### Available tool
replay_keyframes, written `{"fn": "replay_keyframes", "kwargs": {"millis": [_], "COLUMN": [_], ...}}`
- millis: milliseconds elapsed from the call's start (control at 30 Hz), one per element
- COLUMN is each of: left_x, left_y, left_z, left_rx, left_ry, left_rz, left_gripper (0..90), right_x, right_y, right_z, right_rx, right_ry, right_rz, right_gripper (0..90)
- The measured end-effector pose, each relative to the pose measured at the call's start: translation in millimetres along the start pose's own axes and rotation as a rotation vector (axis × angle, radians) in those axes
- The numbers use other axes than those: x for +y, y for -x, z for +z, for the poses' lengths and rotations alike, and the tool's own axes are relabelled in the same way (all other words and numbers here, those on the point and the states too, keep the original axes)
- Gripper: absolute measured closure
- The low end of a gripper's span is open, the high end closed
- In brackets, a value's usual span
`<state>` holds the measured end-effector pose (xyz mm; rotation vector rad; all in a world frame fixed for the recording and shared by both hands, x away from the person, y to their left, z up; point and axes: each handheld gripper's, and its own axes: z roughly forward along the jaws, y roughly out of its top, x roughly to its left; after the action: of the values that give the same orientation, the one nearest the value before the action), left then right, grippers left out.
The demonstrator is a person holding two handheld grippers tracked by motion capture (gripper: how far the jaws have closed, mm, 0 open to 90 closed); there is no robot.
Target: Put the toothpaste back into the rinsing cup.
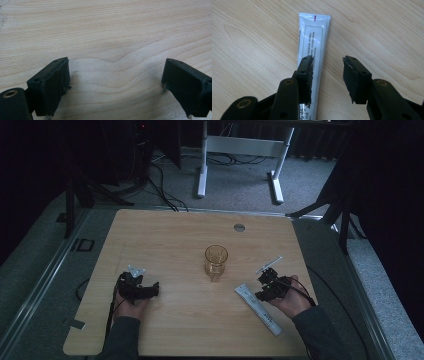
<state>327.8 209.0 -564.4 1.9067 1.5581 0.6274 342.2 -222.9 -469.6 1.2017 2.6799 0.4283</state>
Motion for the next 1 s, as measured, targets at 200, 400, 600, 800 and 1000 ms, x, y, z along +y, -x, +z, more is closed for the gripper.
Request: {"fn": "replay_keyframes", "kwargs": {"millis": [200,400,600,800,1000], "left_x": [0.0,0.0,0.0,0.0,0.0], "left_y": [0.0,0.0,0.0,0.0,0.0], "left_z": [0.0,0.0,0.0,0.0,0.0], "left_rx": [0.000,0.000,0.000,0.000,0.000], "left_ry": [0.000,0.000,0.000,0.000,0.000], "left_rz": [-0.001,0.000,0.000,0.000,0.000], "left_gripper": [8.3,8.3,8.3,8.3,8.3], "right_x": [0.8,1.5,1.4,1.2,1.7], "right_y": [-0.9,-1.5,-2.7,-3.1,-5.1], "right_z": [1.5,3.3,6.7,8.4,9.6], "right_rx": [0.004,0.007,0.011,0.024,0.026], "right_ry": [-0.021,-0.047,-0.076,-0.089,-0.101], "right_rz": [-0.001,0.002,-0.005,-0.008,-0.011], "right_gripper": [59.2,59.2,59.5,59.7,59.7]}}
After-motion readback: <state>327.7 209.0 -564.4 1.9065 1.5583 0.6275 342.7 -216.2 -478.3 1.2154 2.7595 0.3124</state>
